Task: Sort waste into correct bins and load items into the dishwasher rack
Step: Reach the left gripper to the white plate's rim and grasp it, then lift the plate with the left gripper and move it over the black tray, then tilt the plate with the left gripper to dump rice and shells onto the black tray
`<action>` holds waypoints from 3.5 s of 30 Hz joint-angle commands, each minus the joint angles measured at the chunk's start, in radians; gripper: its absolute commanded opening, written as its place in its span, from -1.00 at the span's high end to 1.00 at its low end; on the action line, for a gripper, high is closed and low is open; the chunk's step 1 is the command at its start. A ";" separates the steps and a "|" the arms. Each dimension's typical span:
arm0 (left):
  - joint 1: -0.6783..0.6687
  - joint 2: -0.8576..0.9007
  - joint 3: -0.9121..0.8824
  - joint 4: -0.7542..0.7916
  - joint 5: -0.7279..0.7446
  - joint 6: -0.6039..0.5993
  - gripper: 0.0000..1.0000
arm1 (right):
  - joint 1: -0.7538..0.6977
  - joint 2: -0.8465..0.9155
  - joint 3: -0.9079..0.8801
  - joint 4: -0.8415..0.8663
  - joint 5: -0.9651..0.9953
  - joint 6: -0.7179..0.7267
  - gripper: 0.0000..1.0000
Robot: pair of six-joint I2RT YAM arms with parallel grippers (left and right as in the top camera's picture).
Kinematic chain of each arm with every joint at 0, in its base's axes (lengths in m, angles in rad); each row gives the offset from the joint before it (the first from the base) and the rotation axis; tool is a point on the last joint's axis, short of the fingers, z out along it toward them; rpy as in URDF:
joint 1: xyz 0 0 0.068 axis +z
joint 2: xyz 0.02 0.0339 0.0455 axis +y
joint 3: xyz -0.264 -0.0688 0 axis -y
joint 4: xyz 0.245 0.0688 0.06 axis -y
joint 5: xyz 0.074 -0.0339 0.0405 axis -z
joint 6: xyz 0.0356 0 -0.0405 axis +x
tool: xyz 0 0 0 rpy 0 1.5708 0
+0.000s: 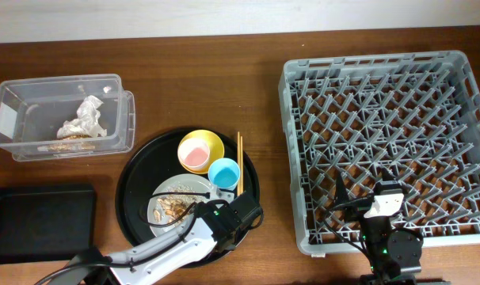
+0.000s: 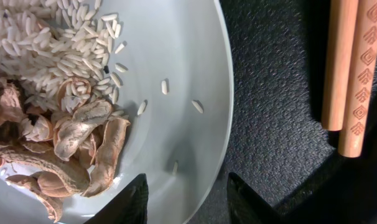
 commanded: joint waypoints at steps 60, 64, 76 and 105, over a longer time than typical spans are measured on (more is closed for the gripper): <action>0.226 -0.009 0.473 -0.499 -0.228 0.071 1.00 | 0.005 -0.005 -0.008 -0.003 0.008 0.005 -0.97; 0.383 -0.039 0.534 -0.499 -0.219 0.122 0.99 | 0.005 -0.005 -0.008 -0.003 0.008 0.005 -0.97; 0.775 -0.053 0.574 -0.381 -0.086 0.256 0.99 | 0.005 -0.005 -0.008 -0.003 0.008 0.005 -0.97; 1.509 -0.049 0.574 -0.099 0.400 0.261 0.99 | 0.005 -0.005 -0.008 -0.003 0.008 0.005 -0.97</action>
